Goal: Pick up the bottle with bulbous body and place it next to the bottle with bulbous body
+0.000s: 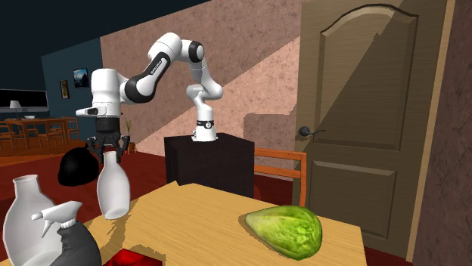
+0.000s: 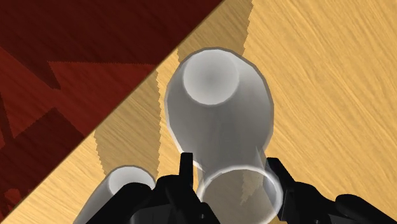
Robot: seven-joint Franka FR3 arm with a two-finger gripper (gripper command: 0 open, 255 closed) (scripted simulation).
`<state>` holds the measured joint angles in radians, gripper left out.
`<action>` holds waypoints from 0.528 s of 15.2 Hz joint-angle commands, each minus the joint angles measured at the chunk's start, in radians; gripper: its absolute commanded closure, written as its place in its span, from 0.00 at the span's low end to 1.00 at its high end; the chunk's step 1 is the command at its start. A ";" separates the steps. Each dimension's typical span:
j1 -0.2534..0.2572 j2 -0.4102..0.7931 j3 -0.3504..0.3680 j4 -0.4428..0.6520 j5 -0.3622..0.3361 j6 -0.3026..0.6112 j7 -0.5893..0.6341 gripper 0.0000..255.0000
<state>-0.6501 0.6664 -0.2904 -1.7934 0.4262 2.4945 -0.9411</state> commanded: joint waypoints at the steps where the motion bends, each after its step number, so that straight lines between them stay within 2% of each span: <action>1: 0.000 0.000 0.000 0.000 0.000 0.001 0.000 1.00; 3: 0.000 0.000 0.000 0.000 0.000 0.001 0.000 1.00; 4: 0.000 0.000 0.000 0.000 0.000 0.001 0.000 0.00; 8: 0.000 0.000 0.000 0.000 0.000 0.001 0.000 0.00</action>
<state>-0.6501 0.6661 -0.2903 -1.7935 0.4264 2.4950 -0.9413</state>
